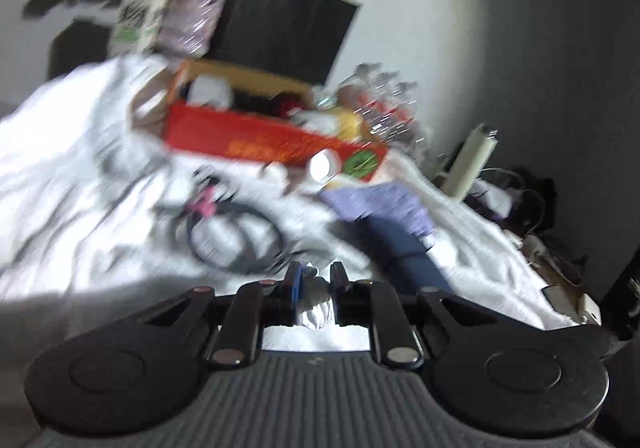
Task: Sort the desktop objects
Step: 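Lift both held cables off the towel and carry them over the box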
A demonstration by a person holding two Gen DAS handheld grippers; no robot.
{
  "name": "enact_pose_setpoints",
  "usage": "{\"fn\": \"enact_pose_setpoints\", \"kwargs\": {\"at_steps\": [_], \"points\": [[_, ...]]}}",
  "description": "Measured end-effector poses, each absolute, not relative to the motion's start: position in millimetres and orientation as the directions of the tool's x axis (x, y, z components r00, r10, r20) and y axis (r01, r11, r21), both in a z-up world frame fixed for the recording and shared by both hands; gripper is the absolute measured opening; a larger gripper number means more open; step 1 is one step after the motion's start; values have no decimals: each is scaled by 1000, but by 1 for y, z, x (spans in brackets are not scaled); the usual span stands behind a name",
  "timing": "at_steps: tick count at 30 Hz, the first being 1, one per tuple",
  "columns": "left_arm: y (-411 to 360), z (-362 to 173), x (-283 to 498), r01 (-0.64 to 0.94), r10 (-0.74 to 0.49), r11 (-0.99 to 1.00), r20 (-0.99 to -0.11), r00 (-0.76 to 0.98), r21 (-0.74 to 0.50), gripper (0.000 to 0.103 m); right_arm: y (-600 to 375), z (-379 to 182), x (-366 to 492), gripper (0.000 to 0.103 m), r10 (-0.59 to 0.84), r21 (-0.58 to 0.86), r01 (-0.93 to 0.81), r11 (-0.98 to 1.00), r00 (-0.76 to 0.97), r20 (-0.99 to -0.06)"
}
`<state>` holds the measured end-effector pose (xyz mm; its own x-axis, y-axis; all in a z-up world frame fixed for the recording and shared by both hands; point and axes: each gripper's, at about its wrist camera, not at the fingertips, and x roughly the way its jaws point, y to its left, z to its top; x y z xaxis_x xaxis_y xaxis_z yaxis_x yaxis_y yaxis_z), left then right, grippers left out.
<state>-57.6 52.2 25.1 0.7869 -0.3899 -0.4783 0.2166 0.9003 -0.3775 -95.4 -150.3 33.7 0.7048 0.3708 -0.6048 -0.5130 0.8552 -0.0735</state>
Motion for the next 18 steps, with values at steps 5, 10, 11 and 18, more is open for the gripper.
{"fn": "enact_pose_setpoints", "kwargs": {"at_steps": [5, 10, 11, 18], "points": [[59, 12, -61, 167, -353, 914, -525, 774, -369, 15, -165, 29, -88, 23, 390, 33, -467, 884, 696, -603], [54, 18, -64, 185, -338, 927, -510, 791, -327, 15, -145, 23, -61, 39, 423, 84, -464, 882, 702, -573], [54, 19, -64, 184, -335, 928, -509, 793, -323, 15, -141, 23, -53, 39, 436, 105, -468, 878, 688, -580], [59, 31, -74, 170, -312, 934, -483, 818, -315, 15, -130, 36, -51, 5, 429, 85, -467, 880, 708, -560]]}}
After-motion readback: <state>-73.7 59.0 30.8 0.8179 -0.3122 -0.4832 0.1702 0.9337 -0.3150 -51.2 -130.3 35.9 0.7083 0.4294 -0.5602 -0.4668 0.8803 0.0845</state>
